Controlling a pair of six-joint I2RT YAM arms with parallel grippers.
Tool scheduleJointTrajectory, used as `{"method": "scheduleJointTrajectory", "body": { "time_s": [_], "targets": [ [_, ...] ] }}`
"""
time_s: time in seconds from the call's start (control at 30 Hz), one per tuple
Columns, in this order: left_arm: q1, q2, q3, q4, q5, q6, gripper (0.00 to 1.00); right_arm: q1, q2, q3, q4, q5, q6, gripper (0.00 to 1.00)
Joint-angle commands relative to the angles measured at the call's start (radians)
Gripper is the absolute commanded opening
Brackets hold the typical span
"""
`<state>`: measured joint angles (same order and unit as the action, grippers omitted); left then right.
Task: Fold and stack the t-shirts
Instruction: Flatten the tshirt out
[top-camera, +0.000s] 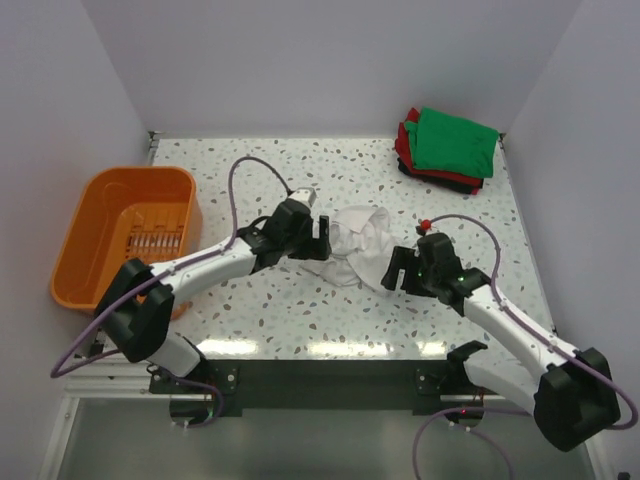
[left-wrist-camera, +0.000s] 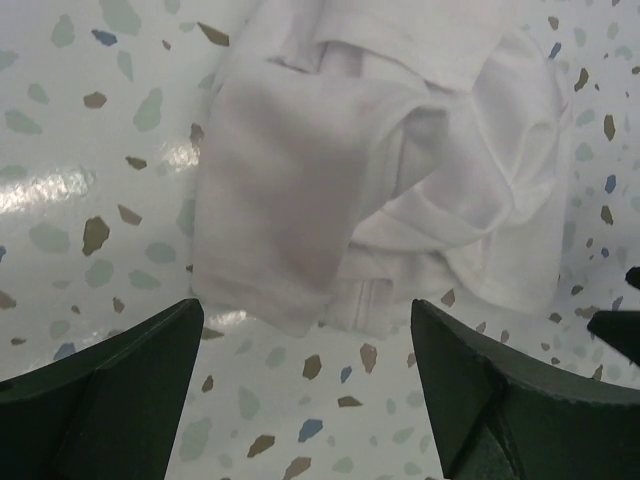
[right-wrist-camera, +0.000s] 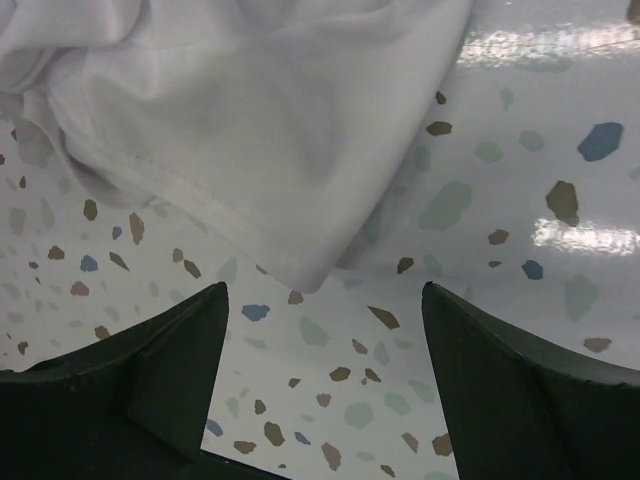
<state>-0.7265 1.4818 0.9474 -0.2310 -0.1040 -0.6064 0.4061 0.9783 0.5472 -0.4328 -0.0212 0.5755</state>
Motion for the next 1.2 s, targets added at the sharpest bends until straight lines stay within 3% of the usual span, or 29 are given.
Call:
{"method": "scheduleJointTrajectory", "body": {
  "time_s": [0.0,0.07,0.17,0.23,0.3,0.53,0.67,0.8,0.9,0.93,1.03,1.17],
  "targets": [
    [0.004,0.102,0.114,0.061,-0.011,0.048,0.88,0.06,0.072,0.016,0.118,-0.007,0.069,0.81],
    [0.006,0.138,0.158,0.061,-0.005,0.057,0.83,0.079,0.106,0.023,0.135,0.007,0.079,0.8],
    [0.007,0.192,0.205,0.05,-0.014,0.065,0.67,0.097,0.157,0.025,0.169,0.015,0.101,0.74],
    [0.019,0.213,0.229,0.035,-0.037,0.068,0.42,0.109,0.186,0.03,0.177,0.018,0.109,0.73],
    [0.03,0.213,0.232,0.027,-0.033,0.069,0.3,0.112,0.203,0.028,0.181,0.038,0.118,0.73],
    [0.056,0.244,0.243,0.067,-0.014,0.085,0.26,0.145,0.293,0.028,0.227,0.049,0.153,0.71],
    [0.068,0.275,0.258,0.084,0.015,0.085,0.02,0.157,0.33,0.037,0.239,0.069,0.168,0.66],
    [0.084,0.313,0.294,0.067,0.026,0.094,0.0,0.158,0.353,0.054,0.21,0.106,0.172,0.6],
    [0.085,0.314,0.3,0.073,0.024,0.114,0.0,0.158,0.353,0.053,0.203,0.116,0.173,0.41],
    [0.085,0.308,0.288,0.087,0.023,0.117,0.0,0.16,0.347,0.053,0.203,0.121,0.173,0.24],
    [0.085,0.25,0.24,0.125,-0.003,0.137,0.0,0.16,0.317,0.069,0.13,0.174,0.164,0.0],
    [0.085,0.119,0.199,0.11,-0.138,0.161,0.0,0.16,0.231,0.166,-0.007,0.3,0.129,0.0]
  ]
}}
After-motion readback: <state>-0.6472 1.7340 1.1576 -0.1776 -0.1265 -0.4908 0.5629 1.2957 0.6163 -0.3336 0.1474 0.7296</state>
